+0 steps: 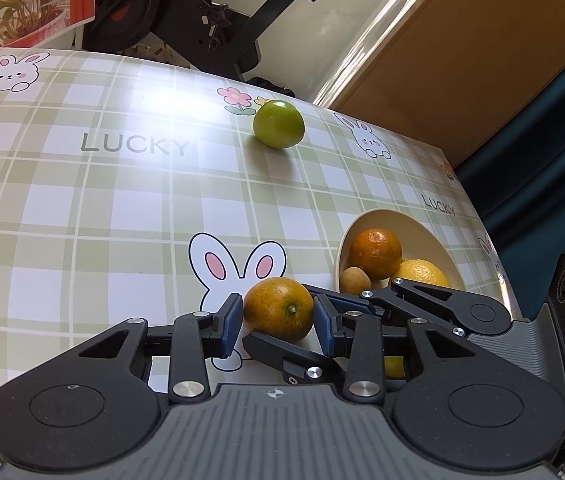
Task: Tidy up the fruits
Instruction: 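Close both tools around the tangerine on the bunny print, then carry the tangerine onto the beige plate and open both tools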
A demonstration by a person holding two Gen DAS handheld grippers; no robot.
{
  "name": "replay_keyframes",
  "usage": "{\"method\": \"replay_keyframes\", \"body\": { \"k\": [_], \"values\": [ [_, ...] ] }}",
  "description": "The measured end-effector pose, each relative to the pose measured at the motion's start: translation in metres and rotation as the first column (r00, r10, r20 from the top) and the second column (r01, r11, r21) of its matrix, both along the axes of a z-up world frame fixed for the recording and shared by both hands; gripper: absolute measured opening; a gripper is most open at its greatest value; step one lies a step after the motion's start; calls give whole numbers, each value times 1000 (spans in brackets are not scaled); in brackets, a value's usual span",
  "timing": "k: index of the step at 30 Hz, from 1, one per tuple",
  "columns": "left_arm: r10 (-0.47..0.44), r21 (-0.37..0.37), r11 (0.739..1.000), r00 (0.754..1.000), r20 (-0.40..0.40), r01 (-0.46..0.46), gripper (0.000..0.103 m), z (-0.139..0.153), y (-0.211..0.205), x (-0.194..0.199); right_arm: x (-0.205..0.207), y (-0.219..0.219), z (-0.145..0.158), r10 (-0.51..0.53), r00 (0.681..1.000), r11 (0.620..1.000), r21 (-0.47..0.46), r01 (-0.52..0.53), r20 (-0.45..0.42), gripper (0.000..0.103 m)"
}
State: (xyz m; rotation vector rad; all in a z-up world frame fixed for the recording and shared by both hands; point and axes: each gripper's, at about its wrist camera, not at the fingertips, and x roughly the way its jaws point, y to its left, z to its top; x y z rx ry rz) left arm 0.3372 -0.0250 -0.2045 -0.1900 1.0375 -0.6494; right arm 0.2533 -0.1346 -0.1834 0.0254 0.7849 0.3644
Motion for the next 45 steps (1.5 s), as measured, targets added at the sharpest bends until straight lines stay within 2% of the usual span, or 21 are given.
{"method": "replay_keyframes", "body": {
  "k": [8,11,17,24,28,37,45],
  "values": [
    [5,29,1000,1000,16,-5,40,4,-5,-3,-3,-1,-2,-27,999,999,21,27,20,46],
    [-15,36,999,999,38,13,40,14,-7,-6,-5,-2,1,-51,999,998,38,50,17,46],
    [-48,37,998,993,104,45,40,40,-20,-11,-17,-12,19,-94,992,994,56,90,82,46],
    [-120,41,993,976,180,115,40,72,-61,-6,-21,-40,47,-183,973,981,94,171,140,46],
    [-175,54,984,968,181,168,40,76,-94,3,-22,-62,55,-250,956,966,106,236,156,46],
    [-298,120,952,942,151,282,40,60,-163,14,-18,-114,47,-395,915,915,122,384,82,46],
    [-321,140,941,942,97,306,41,38,-181,23,-11,-140,32,-456,889,878,148,455,-27,46]
  ]
}}
